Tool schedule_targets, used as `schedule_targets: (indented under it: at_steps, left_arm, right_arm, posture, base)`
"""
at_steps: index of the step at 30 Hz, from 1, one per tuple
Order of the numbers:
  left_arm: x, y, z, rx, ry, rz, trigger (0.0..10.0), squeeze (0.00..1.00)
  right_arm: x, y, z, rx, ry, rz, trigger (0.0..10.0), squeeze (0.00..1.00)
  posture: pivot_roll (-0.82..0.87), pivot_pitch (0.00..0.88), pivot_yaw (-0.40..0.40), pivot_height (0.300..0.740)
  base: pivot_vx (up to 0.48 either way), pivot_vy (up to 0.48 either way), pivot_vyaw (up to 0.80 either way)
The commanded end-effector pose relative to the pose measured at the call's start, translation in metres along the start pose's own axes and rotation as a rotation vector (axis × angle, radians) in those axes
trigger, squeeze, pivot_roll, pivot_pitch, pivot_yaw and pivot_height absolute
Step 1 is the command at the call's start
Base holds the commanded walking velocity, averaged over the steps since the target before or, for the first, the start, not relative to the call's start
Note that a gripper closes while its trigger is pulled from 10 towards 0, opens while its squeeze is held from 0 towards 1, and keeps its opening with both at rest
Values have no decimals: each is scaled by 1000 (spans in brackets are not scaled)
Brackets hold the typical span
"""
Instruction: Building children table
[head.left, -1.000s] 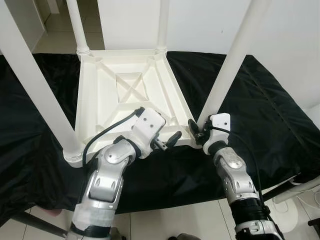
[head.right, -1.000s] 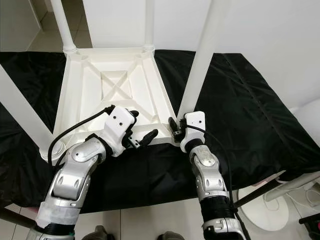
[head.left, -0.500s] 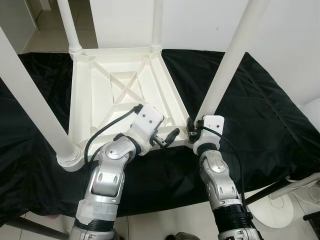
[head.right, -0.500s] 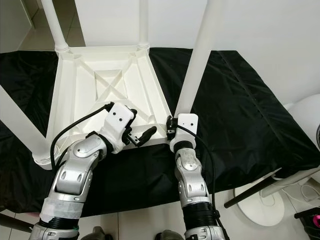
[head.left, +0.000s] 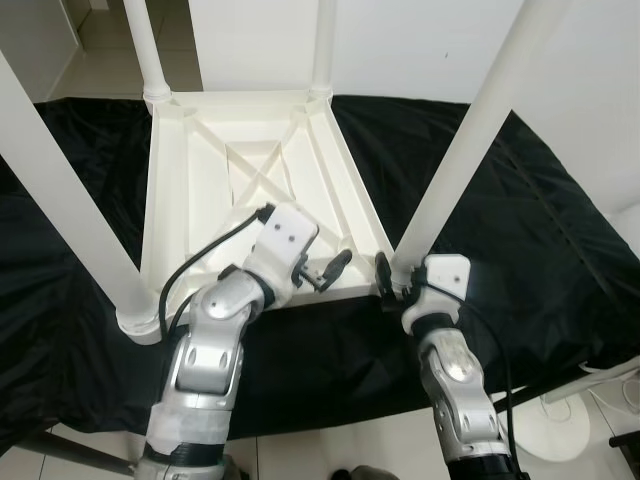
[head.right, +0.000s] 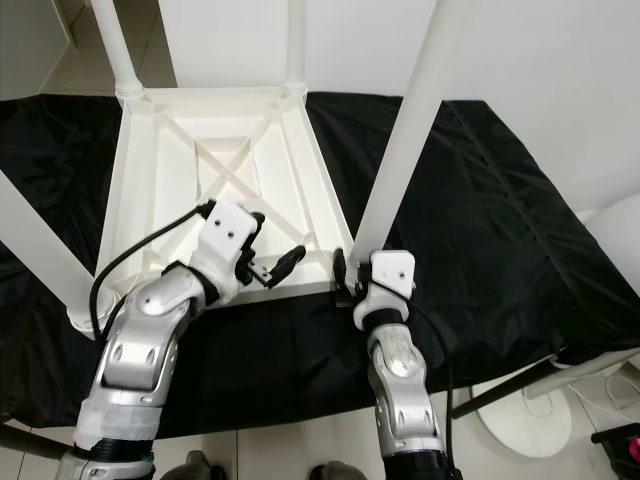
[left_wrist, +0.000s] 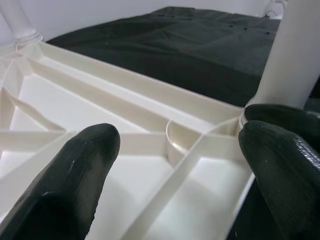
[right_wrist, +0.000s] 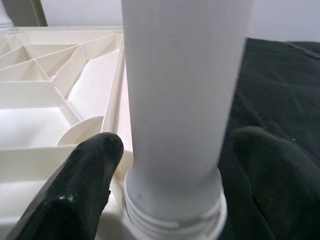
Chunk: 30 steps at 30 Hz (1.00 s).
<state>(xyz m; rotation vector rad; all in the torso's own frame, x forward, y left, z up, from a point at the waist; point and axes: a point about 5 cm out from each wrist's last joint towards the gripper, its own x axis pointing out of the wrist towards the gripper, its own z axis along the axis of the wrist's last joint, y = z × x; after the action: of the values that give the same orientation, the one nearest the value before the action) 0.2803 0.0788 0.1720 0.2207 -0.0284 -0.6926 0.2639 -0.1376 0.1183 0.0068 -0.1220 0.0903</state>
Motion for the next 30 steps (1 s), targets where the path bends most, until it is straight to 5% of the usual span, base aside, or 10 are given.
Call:
schedule_targets:
  at_steps: [1,13,27,28,30]
  left_arm:
    - [0,1,-2,-25,4,142,10000,0]
    - [-18,-26,-17,39,63,-98,10000,0]
    - [-20,-30,-22,52,103,-99,10000,0]
    - [-17,-26,-21,46,103,-33,10000,0]
    - [-16,-24,-21,44,104,-12,10000,0]
  right_arm:
    - [-2,0,2,3,-15,8,10000,0]
    - [-27,-8,-8,-57,23,67,10000,0]
    - [-27,-9,-11,-61,37,46,10000,0]
    - [-28,-11,-10,-54,29,36,10000,1000]
    - [-28,-12,-10,-53,25,33,10000,1000]
  posture:
    - [-17,7,-56,740]
    - [-32,2,-43,740]
    - [-28,0,-43,740]
    - [-30,0,-39,740]
    - [-30,0,-39,740]
  base:
    - [0,0,0]
    - [0,0,0]
    - [0,0,0]
    - [0,0,0]
    - [0,0,0]
